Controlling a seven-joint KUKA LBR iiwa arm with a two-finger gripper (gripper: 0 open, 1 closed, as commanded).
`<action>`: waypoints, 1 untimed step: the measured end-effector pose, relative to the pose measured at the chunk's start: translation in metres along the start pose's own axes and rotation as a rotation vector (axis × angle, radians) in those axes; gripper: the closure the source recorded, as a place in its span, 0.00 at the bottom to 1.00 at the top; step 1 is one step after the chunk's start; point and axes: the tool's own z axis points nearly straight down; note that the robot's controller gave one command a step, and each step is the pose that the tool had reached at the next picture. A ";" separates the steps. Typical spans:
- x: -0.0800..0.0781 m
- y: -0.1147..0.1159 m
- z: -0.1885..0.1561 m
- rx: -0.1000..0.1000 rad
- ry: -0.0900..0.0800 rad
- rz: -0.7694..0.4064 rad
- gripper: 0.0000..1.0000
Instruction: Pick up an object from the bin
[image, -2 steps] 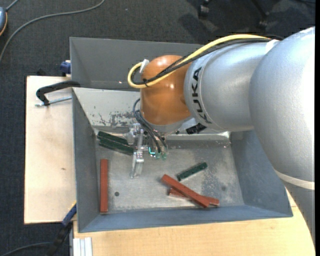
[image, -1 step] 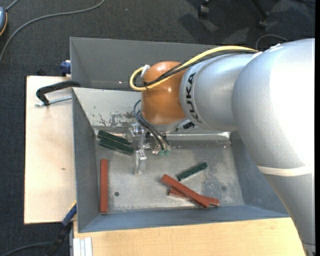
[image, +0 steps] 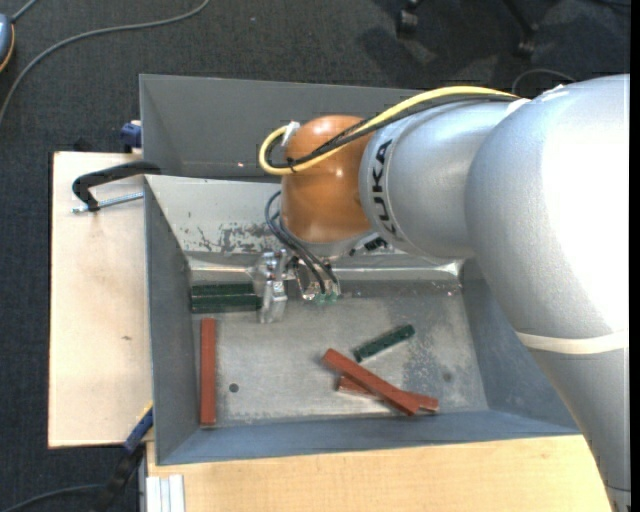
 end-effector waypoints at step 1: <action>0.024 -0.041 -0.165 0.005 0.008 -0.063 1.00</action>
Offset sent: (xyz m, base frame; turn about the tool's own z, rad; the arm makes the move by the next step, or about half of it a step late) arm -0.0253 -0.0461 0.1576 -0.0646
